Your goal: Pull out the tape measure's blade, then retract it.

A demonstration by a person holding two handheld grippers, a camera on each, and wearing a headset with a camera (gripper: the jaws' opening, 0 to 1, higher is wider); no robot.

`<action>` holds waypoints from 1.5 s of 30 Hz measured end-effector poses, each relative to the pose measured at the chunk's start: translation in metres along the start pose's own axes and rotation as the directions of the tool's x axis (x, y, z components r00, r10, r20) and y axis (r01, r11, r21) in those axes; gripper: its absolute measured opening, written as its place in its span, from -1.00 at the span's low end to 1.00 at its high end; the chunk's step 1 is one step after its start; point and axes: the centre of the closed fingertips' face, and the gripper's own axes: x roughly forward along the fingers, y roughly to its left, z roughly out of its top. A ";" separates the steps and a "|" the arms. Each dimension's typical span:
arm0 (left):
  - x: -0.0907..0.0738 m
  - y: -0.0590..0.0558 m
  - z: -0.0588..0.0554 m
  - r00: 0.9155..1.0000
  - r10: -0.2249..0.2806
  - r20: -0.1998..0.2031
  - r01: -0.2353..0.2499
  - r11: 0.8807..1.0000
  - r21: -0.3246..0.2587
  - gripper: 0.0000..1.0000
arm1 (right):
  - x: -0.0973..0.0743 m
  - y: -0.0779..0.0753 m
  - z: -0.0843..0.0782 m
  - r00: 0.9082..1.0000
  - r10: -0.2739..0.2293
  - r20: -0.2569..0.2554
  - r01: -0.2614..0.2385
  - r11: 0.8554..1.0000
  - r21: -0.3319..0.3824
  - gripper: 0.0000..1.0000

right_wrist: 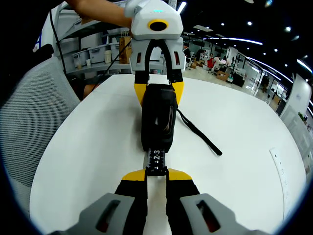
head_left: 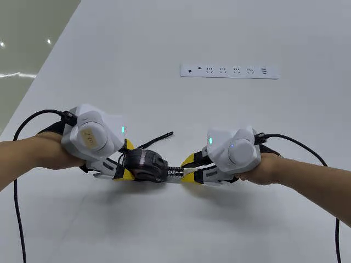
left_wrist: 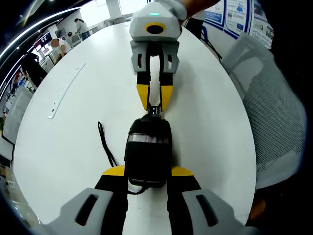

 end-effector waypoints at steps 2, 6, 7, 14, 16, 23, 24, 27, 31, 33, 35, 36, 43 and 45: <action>0.000 0.000 0.000 1.000 -0.001 0.002 0.001 1.000 -0.004 -0.51 | 0.000 0.000 0.000 1.000 0.000 -0.002 0.000 1.000 -0.002 -0.76; 0.000 -0.001 0.002 1.000 0.001 0.003 -0.001 1.000 -0.006 -0.51 | 0.000 -0.001 0.000 1.000 0.002 -0.001 -0.002 1.000 -0.003 -0.76; 0.000 0.000 0.002 1.000 0.002 0.003 -0.002 1.000 -0.007 -0.51 | -0.001 -0.001 0.000 1.000 0.002 0.000 -0.002 1.000 -0.004 -0.76; 0.000 0.000 0.001 1.000 0.003 0.003 -0.003 1.000 -0.009 -0.51 | -0.001 0.000 -0.001 1.000 -0.001 -0.010 0.001 1.000 -0.023 -0.76; 0.000 0.000 0.001 1.000 0.004 0.003 -0.004 1.000 -0.010 -0.50 | -0.002 0.000 -0.001 1.000 -0.001 -0.010 0.001 1.000 -0.023 -0.76; 0.000 0.000 0.000 1.000 0.006 0.006 -0.006 1.000 -0.011 -0.50 | -0.003 0.000 0.000 1.000 0.000 -0.007 0.000 1.000 -0.017 -0.77; 0.000 0.000 0.001 1.000 0.006 0.006 -0.006 1.000 -0.010 -0.50 | -0.003 0.000 0.000 1.000 0.000 -0.007 0.000 1.000 -0.016 -0.77; -0.001 0.000 0.001 1.000 0.006 0.006 -0.006 1.000 -0.011 -0.50 | -0.003 0.000 0.000 1.000 0.001 -0.007 -0.001 1.000 -0.015 -0.77; -0.001 0.000 -0.001 1.000 0.007 0.006 -0.007 1.000 -0.012 -0.50 | -0.005 0.000 -0.001 1.000 0.001 -0.007 -0.001 1.000 -0.015 -0.77; -0.001 0.000 0.000 1.000 0.008 0.005 -0.008 1.000 -0.013 -0.50 | -0.005 0.000 0.000 1.000 0.002 -0.006 -0.002 1.000 -0.015 -0.77; -0.002 -0.001 0.001 1.000 0.008 0.004 -0.008 1.000 -0.013 -0.50 | -0.007 0.000 -0.001 1.000 0.002 -0.006 -0.003 1.000 -0.015 -0.77; -0.002 -0.001 0.001 1.000 0.009 0.004 -0.008 1.000 -0.013 -0.50 | -0.007 0.000 -0.001 1.000 0.003 -0.006 -0.003 1.000 -0.013 -0.76; -0.002 0.000 -0.001 1.000 0.009 0.003 -0.009 1.000 -0.014 -0.50 | -0.011 0.000 -0.002 1.000 0.007 -0.001 -0.007 1.000 -0.009 -0.76; -0.002 0.000 -0.001 1.000 0.009 0.004 -0.009 1.000 -0.016 -0.50 | -0.012 0.000 -0.004 1.000 0.008 0.000 -0.008 1.000 -0.007 -0.76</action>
